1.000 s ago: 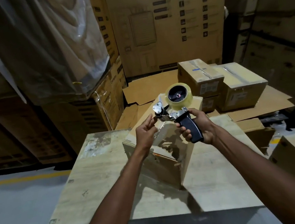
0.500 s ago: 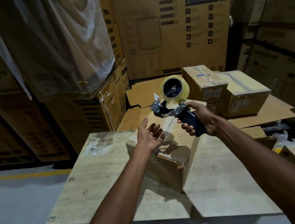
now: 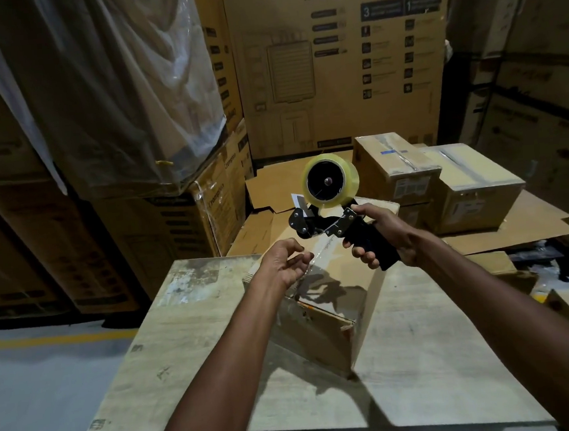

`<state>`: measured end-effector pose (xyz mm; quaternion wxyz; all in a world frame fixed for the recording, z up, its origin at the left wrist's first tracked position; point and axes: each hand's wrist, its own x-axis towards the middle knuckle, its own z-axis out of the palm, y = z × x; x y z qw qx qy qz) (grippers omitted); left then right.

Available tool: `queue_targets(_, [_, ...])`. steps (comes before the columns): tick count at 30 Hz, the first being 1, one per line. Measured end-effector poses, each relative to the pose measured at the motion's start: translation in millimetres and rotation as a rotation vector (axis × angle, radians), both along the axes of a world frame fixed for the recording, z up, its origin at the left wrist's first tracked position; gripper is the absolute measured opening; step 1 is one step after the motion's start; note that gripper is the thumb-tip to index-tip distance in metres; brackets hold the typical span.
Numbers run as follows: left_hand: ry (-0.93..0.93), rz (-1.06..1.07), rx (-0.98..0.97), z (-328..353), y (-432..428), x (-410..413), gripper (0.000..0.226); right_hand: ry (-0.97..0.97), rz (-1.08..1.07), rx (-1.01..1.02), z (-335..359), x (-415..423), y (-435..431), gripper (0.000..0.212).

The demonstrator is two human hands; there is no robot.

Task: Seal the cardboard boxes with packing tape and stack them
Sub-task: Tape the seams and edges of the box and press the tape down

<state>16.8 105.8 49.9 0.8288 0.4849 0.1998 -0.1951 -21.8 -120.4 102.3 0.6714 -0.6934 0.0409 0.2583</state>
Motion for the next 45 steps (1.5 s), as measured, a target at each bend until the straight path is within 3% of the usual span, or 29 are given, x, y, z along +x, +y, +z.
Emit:
queue_targets(4, [0.069,-0.078,0.099,-2,4,0,0.027,-0.030,0.032,-0.038,-4,-1,-1,0.081])
queue_targets(9, [0.080,-0.128,0.117,-4,13,1,0.021,-0.045,0.067,-0.080,-10,1,-3,0.083])
queue_targets(20, [0.043,0.017,0.200,-12,32,12,0.030,-0.088,0.077,-0.108,-27,-4,15,0.080])
queue_targets(35, [-0.155,0.178,0.555,-48,87,37,0.003,-0.122,0.049,-0.126,-52,-12,53,0.076])
queue_targets(45, [-0.287,0.134,0.734,-71,131,58,0.012,-0.106,0.034,-0.222,-57,-12,76,0.075])
